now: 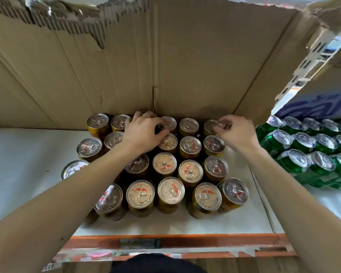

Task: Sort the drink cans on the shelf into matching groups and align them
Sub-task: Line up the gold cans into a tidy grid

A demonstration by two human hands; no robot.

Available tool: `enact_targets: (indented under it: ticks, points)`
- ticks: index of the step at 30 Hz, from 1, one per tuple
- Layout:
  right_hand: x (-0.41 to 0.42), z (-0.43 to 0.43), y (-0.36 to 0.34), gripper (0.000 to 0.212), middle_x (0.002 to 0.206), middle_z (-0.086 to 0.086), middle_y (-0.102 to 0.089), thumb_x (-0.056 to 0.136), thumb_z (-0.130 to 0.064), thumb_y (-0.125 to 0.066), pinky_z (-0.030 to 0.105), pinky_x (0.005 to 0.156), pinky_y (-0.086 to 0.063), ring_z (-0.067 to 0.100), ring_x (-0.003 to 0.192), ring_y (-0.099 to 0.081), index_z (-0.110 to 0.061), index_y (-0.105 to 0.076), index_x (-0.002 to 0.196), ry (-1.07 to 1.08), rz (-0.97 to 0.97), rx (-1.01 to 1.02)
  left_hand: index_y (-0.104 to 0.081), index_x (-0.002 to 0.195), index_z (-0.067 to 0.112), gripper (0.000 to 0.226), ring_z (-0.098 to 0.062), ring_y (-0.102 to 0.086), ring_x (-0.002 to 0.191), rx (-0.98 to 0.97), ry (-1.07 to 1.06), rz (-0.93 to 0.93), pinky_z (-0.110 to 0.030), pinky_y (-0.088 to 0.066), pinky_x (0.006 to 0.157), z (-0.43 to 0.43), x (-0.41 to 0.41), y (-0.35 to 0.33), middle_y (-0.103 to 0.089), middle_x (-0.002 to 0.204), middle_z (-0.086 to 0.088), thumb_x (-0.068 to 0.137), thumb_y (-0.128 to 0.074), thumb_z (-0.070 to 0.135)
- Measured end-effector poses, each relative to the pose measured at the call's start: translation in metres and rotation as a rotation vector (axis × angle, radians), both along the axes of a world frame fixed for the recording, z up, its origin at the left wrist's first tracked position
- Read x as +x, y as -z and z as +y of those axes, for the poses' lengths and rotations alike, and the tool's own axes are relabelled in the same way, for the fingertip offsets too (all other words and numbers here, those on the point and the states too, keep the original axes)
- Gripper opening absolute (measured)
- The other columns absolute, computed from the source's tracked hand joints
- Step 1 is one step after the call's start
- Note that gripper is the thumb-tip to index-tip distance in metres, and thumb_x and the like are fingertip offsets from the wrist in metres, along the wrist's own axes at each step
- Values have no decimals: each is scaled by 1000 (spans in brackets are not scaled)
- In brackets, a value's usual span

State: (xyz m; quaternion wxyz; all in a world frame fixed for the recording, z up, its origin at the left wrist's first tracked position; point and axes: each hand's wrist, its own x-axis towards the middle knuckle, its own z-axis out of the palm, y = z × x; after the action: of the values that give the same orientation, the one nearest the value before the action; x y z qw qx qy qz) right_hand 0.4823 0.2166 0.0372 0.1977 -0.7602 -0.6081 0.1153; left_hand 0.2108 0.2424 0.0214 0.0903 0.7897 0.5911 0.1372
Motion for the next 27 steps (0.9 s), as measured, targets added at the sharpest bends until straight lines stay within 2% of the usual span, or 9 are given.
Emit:
enact_targets:
  ticks: [3,7,12,14,16,17,20,23,27]
  points:
    - [6,1,4,39,116,7,-70,86,-36,-72,22,85,-41,24,105,-63,-20,-69,121,-52,31,-89,-67,121,30,39,-33,-43,124,3,-23,-29,-58,-41,100,1,1,2,-58,132,1,90,-61,52]
    - [1,4,-2,25,111,3,-73,86,-24,-74,22,86,-43,13,97,-62,-18,-74,111,-112,141,-42,-69,117,28,37,-32,-44,121,5,-35,-52,-58,-41,99,-1,-1,5,-58,131,2,89,-63,52]
    - [6,4,0,27,114,-3,-71,87,-31,-74,27,97,-48,12,105,-64,-25,-72,113,-77,247,-73,-63,125,26,41,-32,-40,127,-29,-53,-4,-57,-37,104,-6,5,-2,-53,139,0,92,-59,51]
    - [11,-9,-3,35,116,-3,-69,87,-35,-73,27,89,-50,12,103,-64,-24,-68,120,-54,296,-81,-58,132,29,47,-31,-36,133,10,-31,2,-58,-28,109,-18,8,-6,-48,144,1,91,-57,54]
    - [16,-29,-3,44,114,-4,-68,86,-38,-74,21,74,-49,13,99,-63,-22,-63,126,-18,340,-97,-56,133,33,53,-26,-33,137,127,83,20,-57,-20,113,-36,18,-10,-46,145,5,88,-56,61]
    - [16,-39,-2,48,112,-3,-67,85,-39,-75,20,72,-48,14,98,-63,-22,-62,127,-12,355,-131,-56,132,34,54,-23,-34,138,165,160,56,-57,-17,114,-43,25,-12,-48,143,7,87,-55,64]
    - [12,-57,3,45,97,-7,-64,84,-37,-76,21,76,-44,10,90,-61,-20,-66,125,-48,345,-194,-56,132,38,51,-19,-38,137,117,267,168,-56,-8,116,-51,45,-14,-56,137,8,88,-55,63]
    - [10,-58,1,35,80,-18,-58,84,-34,-77,15,64,-41,2,79,-58,-19,-71,115,-69,329,-163,-56,132,39,48,-20,-40,137,77,252,205,-54,-6,115,-48,54,-15,-61,133,8,89,-58,59]
    - [3,-54,-4,41,96,-2,-66,83,-37,-77,22,70,-43,14,88,-61,-15,-70,117,-63,249,-193,-57,131,39,44,-20,-40,136,36,267,207,-54,-7,116,-41,54,-16,-60,135,7,89,-61,54]
